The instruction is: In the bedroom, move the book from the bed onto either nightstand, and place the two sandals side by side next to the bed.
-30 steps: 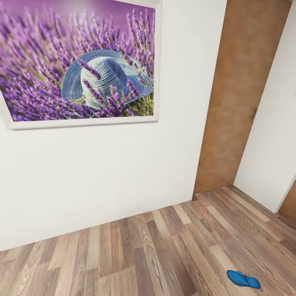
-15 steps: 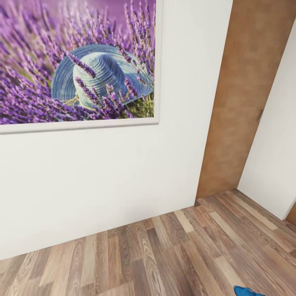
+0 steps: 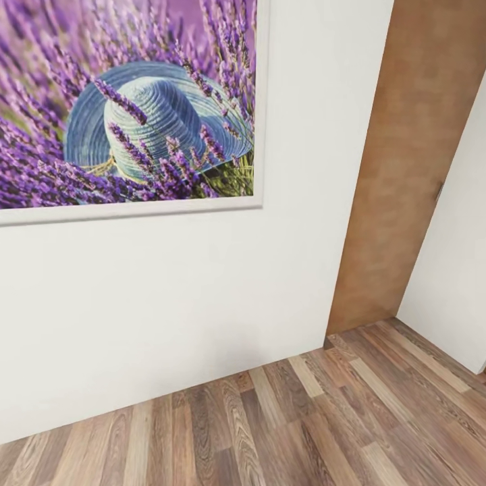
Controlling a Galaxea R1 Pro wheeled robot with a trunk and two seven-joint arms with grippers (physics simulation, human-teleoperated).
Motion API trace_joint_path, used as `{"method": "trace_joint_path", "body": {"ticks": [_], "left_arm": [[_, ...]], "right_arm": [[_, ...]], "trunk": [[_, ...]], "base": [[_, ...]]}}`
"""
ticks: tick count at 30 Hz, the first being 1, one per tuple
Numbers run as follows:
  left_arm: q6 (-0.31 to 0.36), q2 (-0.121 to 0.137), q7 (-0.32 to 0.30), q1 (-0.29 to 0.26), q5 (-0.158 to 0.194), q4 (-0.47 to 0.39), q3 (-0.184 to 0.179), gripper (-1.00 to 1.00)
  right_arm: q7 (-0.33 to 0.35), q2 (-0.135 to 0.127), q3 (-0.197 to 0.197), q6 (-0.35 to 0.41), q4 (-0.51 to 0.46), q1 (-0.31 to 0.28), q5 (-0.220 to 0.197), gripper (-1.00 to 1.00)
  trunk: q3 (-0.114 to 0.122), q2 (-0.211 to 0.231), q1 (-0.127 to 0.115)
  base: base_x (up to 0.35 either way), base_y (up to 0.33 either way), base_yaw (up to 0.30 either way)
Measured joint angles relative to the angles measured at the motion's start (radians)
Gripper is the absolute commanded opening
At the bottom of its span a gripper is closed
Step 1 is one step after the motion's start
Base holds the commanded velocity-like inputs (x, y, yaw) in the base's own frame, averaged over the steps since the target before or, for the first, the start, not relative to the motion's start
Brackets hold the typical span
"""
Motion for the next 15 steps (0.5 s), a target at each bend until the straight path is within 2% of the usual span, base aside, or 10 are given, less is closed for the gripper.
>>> {"method": "trace_joint_path", "body": {"ticks": [15], "left_arm": [[-0.001,0.0,0.0,0.0,0.0,0.0,0.0,1.0]], "right_arm": [[0.0,0.0,0.0,-0.001,0.0,0.0,0.0,1.0]], "trunk": [[0.0,0.0,0.0]], "base": [[0.258,0.051,-0.022]]}}
